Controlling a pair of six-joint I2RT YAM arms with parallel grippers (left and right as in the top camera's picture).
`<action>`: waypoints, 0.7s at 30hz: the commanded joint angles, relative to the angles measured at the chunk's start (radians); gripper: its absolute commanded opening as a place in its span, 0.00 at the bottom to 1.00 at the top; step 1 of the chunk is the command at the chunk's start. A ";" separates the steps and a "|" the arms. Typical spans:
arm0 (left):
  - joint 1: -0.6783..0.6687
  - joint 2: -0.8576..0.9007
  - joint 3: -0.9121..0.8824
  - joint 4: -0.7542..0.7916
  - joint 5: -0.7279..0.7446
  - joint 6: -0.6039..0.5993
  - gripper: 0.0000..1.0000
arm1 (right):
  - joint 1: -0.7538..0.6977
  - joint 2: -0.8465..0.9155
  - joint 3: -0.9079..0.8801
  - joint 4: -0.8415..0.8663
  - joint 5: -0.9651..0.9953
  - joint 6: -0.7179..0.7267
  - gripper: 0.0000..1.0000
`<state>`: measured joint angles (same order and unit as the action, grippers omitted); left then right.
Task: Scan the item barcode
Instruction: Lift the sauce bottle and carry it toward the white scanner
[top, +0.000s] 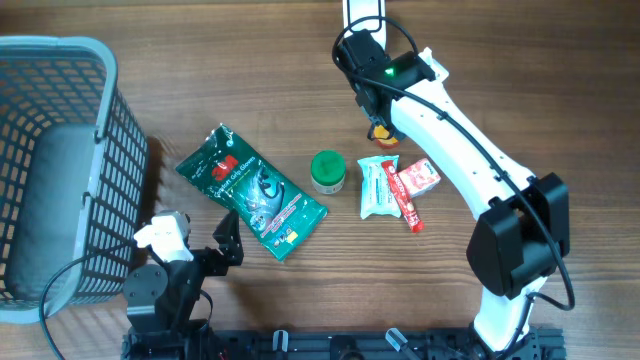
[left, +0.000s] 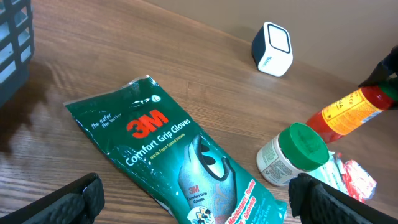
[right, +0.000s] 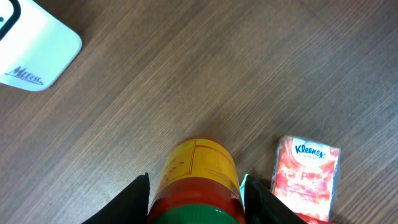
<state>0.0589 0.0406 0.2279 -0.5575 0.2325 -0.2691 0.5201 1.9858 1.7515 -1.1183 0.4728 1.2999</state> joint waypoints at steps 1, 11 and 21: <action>-0.005 -0.010 -0.008 0.003 -0.006 -0.008 1.00 | 0.004 -0.013 0.021 -0.010 0.016 0.039 0.46; -0.005 -0.010 -0.008 0.002 -0.006 -0.008 1.00 | 0.004 0.038 0.021 -0.038 -0.021 0.042 0.64; -0.005 -0.010 -0.008 0.002 -0.006 -0.008 1.00 | 0.004 -0.009 0.090 -0.033 -0.045 -0.272 1.00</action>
<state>0.0586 0.0406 0.2279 -0.5579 0.2325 -0.2691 0.5209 2.0098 1.7985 -1.1446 0.4263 1.1358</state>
